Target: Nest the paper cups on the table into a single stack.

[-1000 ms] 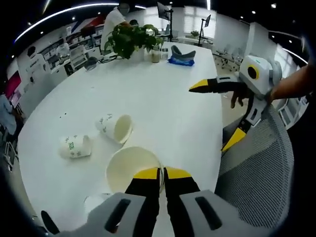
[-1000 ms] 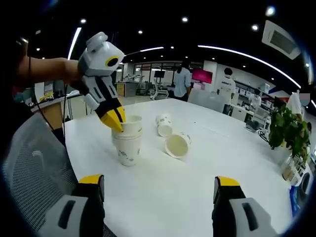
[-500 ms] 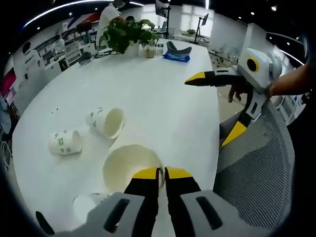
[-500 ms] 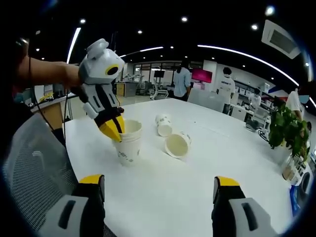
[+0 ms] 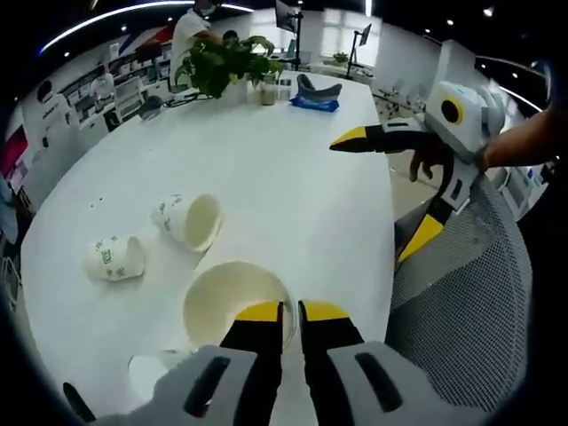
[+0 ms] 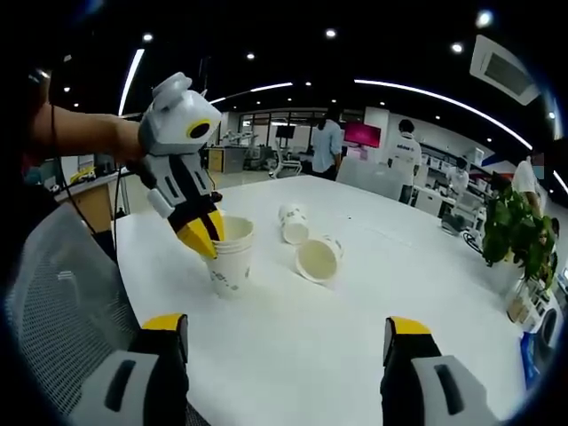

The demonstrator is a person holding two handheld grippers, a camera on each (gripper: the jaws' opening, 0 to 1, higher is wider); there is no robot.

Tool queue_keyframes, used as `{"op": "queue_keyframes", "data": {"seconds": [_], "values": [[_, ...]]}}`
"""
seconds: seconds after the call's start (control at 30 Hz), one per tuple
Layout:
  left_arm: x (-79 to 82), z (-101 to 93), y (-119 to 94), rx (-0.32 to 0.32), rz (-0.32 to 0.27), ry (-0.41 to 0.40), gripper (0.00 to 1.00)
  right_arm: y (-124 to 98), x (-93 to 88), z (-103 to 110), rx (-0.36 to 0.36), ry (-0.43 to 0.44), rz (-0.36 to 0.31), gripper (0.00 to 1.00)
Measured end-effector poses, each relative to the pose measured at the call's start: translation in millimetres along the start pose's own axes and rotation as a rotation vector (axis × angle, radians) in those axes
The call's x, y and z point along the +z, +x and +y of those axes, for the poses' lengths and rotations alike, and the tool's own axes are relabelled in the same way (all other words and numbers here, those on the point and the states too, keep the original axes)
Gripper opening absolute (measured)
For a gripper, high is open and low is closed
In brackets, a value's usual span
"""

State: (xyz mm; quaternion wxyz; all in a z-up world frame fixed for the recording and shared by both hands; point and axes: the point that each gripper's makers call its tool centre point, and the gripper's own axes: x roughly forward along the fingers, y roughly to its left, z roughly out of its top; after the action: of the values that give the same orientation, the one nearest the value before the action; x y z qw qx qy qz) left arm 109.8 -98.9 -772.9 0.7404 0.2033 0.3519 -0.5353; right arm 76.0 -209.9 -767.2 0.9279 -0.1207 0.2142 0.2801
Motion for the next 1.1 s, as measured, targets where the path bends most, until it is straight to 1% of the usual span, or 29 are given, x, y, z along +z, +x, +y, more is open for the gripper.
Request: {"op": "queue_keyframes", "data": {"seconds": [0.13, 0.23, 0.3, 0.33, 0.43, 0.53, 0.57, 0.6, 0.67, 0.7, 0.77, 0.8, 0.83, 0.87, 0.9, 1.0, 1.1], "values": [[6.5, -2.4, -6, 0.006, -0.030, 0.017, 0.14, 1, -1.4, 2, 0.008, -0.007, 0.007, 0.93], [15.9, -3.6, -12, 0.013, -0.089, 0.022, 0.19, 1, -0.6, 2, 0.008, -0.009, 0.006, 0.93], [19.9, -4.2, -18, 0.015, -0.124, 0.027, 0.20, 0, 1.1, 2, 0.004, -0.002, 0.001, 0.93], [22.9, -5.7, -21, 0.019, -0.151, 0.036, 0.20, 0, 1.7, 1, 0.001, 0.002, -0.002, 0.93], [24.2, -9.3, -28, 0.028, -0.183, 0.044, 0.23, 0, 2.6, 0, -0.002, 0.008, -0.006, 0.93], [23.8, -7.5, -35, 0.060, -0.232, 0.055, 0.29, 0, 3.5, 2, 0.004, 0.006, -0.010, 0.93], [23.7, -5.8, -39, 0.087, -0.258, 0.057, 0.31, 0, 3.9, 3, 0.007, 0.001, -0.010, 0.93], [23.3, -5.1, -43, 0.099, -0.278, 0.046, 0.33, 0, 4.3, 3, 0.009, -0.001, -0.010, 0.93], [21.0, -5.7, -50, 0.101, -0.334, -0.030, 0.33, 0, 5.2, 4, 0.012, -0.001, -0.012, 0.93], [18.3, -1.7, -55, 0.116, -0.367, -0.076, 0.33, 0, 5.2, 5, 0.015, 0.000, -0.012, 0.93], [13.6, 2.9, -62, 0.145, -0.396, -0.102, 0.34, 0, 5.0, 6, 0.019, -0.002, -0.012, 0.94], [8.1, 6.0, -68, 0.173, -0.405, -0.118, 0.35, 0, 5.2, 7, 0.022, -0.004, -0.011, 0.94], [6.4, 6.2, -69, 0.176, -0.404, -0.117, 0.36, 0, 5.3, 7, 0.023, -0.005, -0.010, 0.94], [0.0, 8.2, -73, 0.190, -0.406, -0.120, 0.37, 1, 5.2, 8, 0.026, -0.007, -0.010, 0.94], [-2.9, 9.0, -76, 0.202, -0.410, -0.121, 0.37, 1, 5.0, 8, 0.027, -0.007, -0.009, 0.94], [-8.7, 19.2, -90, 0.284, -0.440, -0.124, 0.43, 1, 3.4, 7, 0.030, -0.007, -0.006, 0.94], [-17.2, 26.3, -99, 0.327, -0.444, -0.135, 0.49, 1, 1.9, 7, 0.034, -0.005, -0.004, 0.94]]}}
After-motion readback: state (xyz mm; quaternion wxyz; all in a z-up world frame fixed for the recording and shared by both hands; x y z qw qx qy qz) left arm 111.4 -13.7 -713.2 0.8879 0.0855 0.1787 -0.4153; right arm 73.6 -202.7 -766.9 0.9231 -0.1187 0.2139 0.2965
